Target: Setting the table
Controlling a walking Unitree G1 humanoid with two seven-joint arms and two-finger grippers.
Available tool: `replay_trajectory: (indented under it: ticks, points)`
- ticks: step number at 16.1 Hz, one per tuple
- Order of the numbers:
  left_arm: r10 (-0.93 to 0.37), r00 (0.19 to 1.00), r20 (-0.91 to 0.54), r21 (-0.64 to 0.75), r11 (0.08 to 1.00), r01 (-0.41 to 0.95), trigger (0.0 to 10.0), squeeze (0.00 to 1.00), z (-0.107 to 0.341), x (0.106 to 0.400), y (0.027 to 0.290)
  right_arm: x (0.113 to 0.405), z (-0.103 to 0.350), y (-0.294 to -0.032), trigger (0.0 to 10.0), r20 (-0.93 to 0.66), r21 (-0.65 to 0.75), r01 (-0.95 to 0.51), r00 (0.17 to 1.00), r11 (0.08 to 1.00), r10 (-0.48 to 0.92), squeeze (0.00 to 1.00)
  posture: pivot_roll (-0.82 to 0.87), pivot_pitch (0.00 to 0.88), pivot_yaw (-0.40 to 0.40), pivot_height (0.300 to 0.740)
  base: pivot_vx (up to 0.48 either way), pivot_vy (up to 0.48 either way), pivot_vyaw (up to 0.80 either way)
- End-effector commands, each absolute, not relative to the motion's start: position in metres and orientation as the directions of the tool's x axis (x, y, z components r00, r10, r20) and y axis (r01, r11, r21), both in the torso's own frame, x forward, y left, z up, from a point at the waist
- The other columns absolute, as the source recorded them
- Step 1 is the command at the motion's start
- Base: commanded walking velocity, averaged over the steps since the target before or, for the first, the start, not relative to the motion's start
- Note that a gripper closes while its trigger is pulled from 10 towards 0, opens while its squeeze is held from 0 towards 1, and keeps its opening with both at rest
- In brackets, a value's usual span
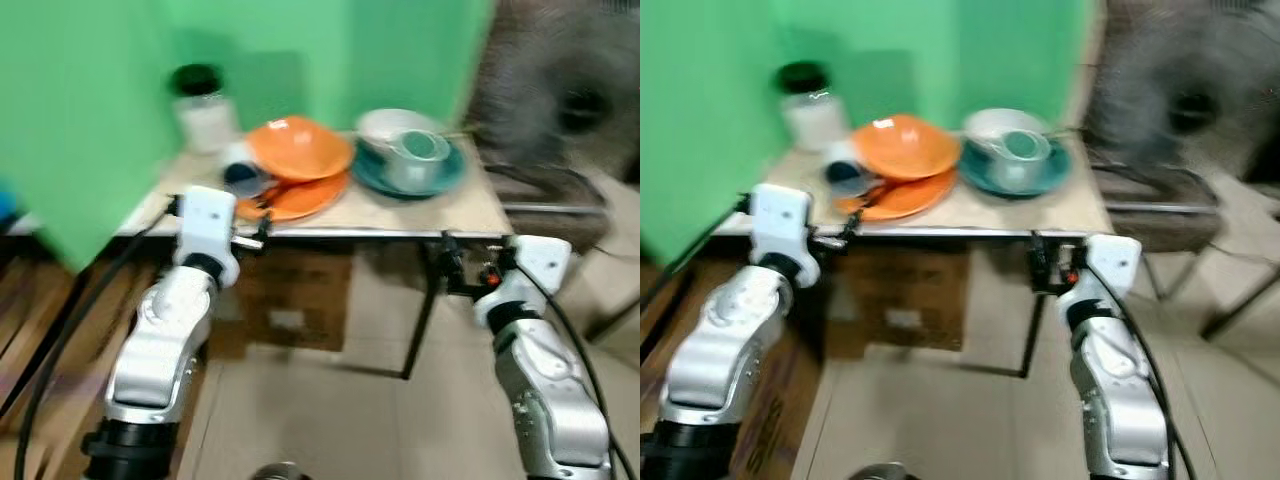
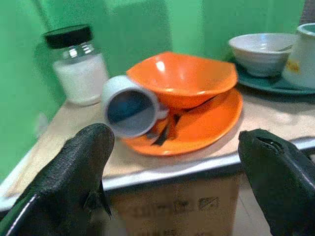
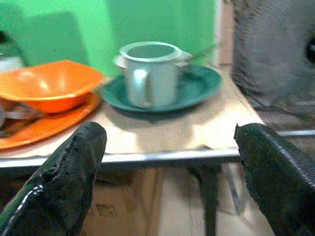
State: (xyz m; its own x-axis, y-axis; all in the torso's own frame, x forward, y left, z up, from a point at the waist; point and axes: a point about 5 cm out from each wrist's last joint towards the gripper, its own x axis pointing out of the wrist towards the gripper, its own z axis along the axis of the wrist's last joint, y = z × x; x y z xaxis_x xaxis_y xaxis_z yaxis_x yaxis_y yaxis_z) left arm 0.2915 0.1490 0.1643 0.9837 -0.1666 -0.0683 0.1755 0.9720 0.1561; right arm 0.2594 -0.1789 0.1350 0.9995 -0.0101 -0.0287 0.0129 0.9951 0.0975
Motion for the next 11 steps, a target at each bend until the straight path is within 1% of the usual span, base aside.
replay_trajectory:
  ticks: [1,2,3,4,5,6,8,10,11]
  points:
    - [-0.189,0.981,-0.05,0.158,0.968,0.195,10.0,0.0,0.167,0.288,0.143,0.258,0.138,-0.183,10.0,-0.032,0.096,0.023,0.999,0.995,-0.02,0.29,0.03,0.0,0.004,0.74,0.0,0.0,0.0]
    - [-0.193,0.979,-0.061,0.145,0.969,0.2,10.0,0.0,0.165,0.286,0.142,0.257,0.137,-0.183,10.0,-0.038,0.103,0.027,0.999,0.994,-0.024,0.0,0.04,0.0,-0.002,0.74,0.0,0.0,0.0]
    - [-0.187,0.979,-0.087,0.121,0.973,0.196,10.0,0.0,0.16,0.285,0.144,0.258,0.137,-0.182,10.0,-0.04,0.08,0.017,0.999,0.997,-0.014,0.0,0.04,0.0,-0.017,0.74,0.0,0.0,0.0]
    - [-0.181,0.979,-0.098,0.115,0.975,0.192,10.0,0.51,0.156,0.284,0.146,0.257,0.136,-0.181,10.0,-0.039,0.103,0.013,0.999,0.995,-0.009,0.0,0.05,0.0,-0.02,0.74,0.0,0.0,0.0]
    - [-0.18,0.979,-0.101,0.106,0.976,0.19,10.0,1.0,0.157,0.284,0.146,0.257,0.138,-0.182,10.0,-0.044,0.115,0.022,0.999,0.993,-0.017,1.0,0.05,0.0,-0.027,0.74,0.0,0.0,0.0]
    - [-0.178,0.979,-0.098,0.103,0.977,0.188,10.0,1.0,0.157,0.284,0.145,0.257,0.139,-0.181,10.0,-0.033,0.13,0.014,0.999,0.991,-0.01,1.0,0.06,0.0,-0.044,0.74,0.0,0.0,0.0]
    - [-0.144,0.987,-0.065,0.111,0.982,0.15,10.0,1.0,0.161,0.283,0.149,0.259,0.139,-0.173,10.0,-0.02,0.158,-0.06,0.998,0.986,0.064,1.0,0.09,0.0,-0.066,0.74,0.0,0.0,0.0]
    - [-0.167,0.985,-0.042,0.117,0.978,0.171,10.0,1.0,0.166,0.283,0.147,0.263,0.137,-0.169,10.0,-0.005,0.153,-0.094,0.995,0.984,0.096,1.0,0.1,0.0,-0.059,0.74,0.0,0.0,0.0]
    - [-0.185,0.982,-0.045,0.132,0.973,0.19,10.0,1.0,0.166,0.282,0.146,0.265,0.137,-0.172,10.0,0.009,0.164,-0.068,0.998,0.984,0.067,1.0,0.1,0.0,-0.054,0.74,0.0,0.0,0.0]
